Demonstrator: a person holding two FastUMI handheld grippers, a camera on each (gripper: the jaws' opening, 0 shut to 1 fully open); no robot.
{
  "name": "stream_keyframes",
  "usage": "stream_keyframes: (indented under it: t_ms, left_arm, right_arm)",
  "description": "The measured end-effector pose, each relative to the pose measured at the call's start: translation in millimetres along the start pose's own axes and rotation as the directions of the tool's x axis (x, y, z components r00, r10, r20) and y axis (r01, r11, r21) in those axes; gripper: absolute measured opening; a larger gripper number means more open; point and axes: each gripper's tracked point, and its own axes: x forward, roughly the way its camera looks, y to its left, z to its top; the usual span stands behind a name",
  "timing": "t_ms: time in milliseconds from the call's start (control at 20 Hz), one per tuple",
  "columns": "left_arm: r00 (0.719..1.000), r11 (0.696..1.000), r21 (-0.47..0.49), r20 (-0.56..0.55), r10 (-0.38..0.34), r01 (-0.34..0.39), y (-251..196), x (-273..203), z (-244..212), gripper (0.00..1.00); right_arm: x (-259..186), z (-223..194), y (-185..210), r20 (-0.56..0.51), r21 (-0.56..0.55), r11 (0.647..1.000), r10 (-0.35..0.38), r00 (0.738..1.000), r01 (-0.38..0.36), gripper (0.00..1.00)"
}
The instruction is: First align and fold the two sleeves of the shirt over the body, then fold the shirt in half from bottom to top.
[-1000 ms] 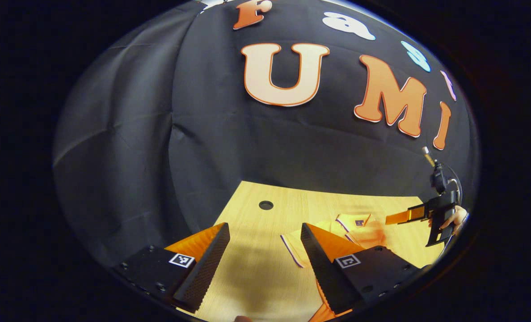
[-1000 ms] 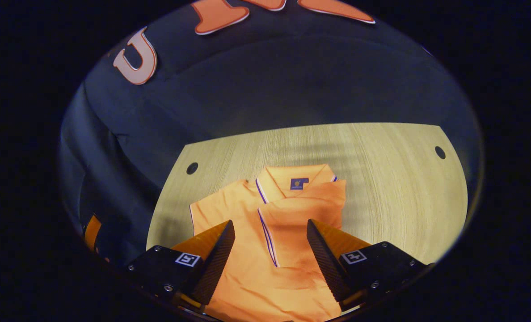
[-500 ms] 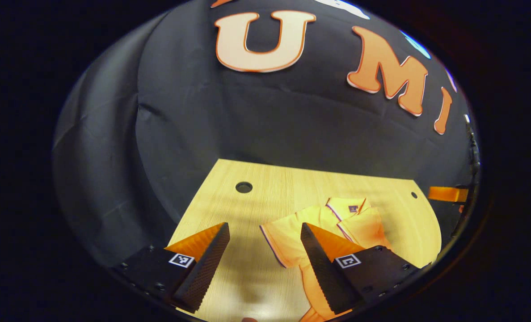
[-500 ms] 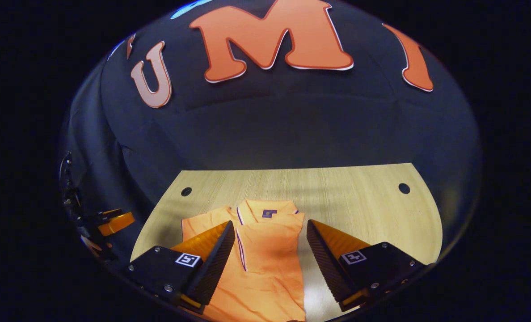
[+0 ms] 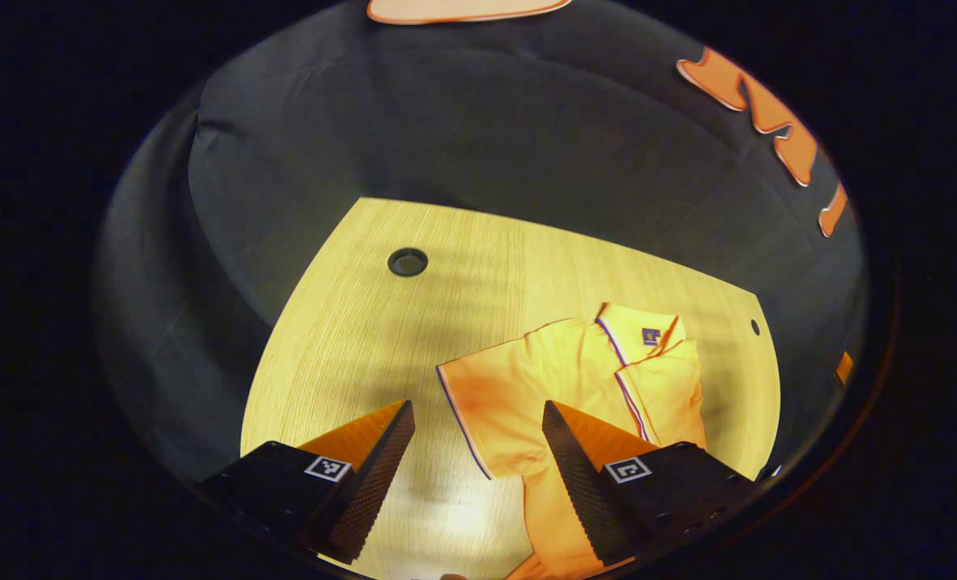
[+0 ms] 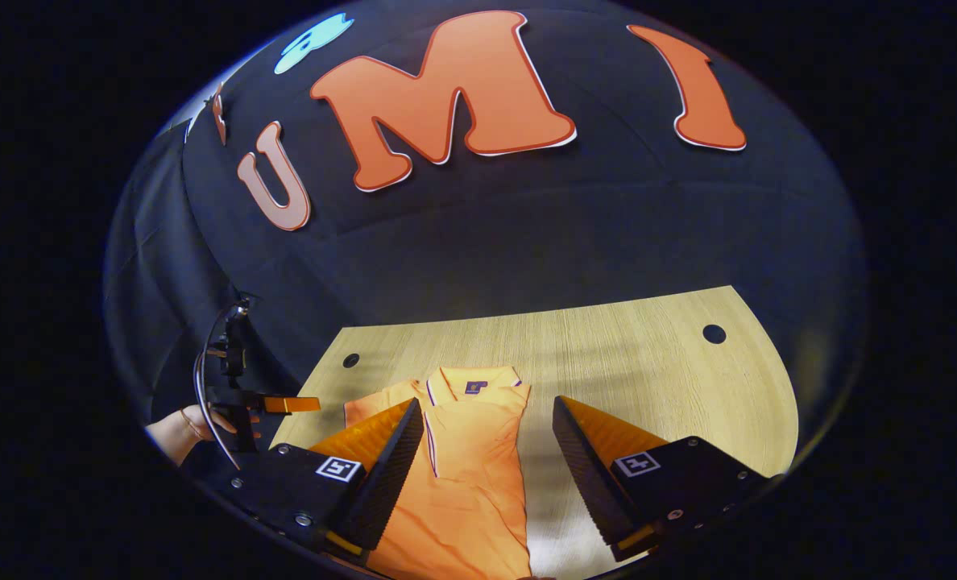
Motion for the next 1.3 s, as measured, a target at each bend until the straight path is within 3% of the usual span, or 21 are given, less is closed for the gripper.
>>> stream_keyframes:
  t_ms: [400, 650, 850, 1050, 1250, 1300]
  left_arm:
    - [0.964, 0.992, -0.041, -0.243, 0.109, -0.123, 24.3, 60.6, -47.1, 0.98]
    - [0.937, 0.979, -0.09, -0.318, 0.145, -0.182, 33.7, 73.0, -62.0, 0.99]
    - [0.936, 0.982, -0.051, -0.315, 0.159, -0.184, 26.4, 80.5, -60.2, 1.0]
    - [0.943, 0.985, -0.046, -0.301, 0.146, -0.167, 11.3, 82.3, -56.0, 0.71]
    - [0.948, 0.983, -0.051, -0.28, 0.153, -0.174, 10.9, 81.8, -51.2, 0.04]
    - [0.943, 0.983, -0.044, -0.291, 0.16, -0.18, 9.7, 82.2, -53.2, 0.04]
  right_arm:
    - [-6.7, -8.5, -44.9, -0.034, 0.026, 0.999, -0.034, 0.999, 0.035, 0.98]
    - [-5.4, -19.1, -59.1, -0.075, 0.023, 0.999, -0.04, 0.996, 0.042, 0.98]
    - [-2.4, -19.5, -64.3, -0.084, 0.031, 0.999, -0.035, 0.996, 0.038, 0.98]
    - [-4.0, -17.7, -64.0, -0.075, 0.041, 0.999, -0.022, 0.997, 0.025, 0.98]
    - [-9.8, -17.5, -71.4, -0.06, 0.034, 0.998, -0.042, 0.997, 0.044, 0.99]
    - [-11.8, -17.6, -73.0, -0.055, 0.034, 0.998, -0.045, 0.997, 0.047, 0.98]
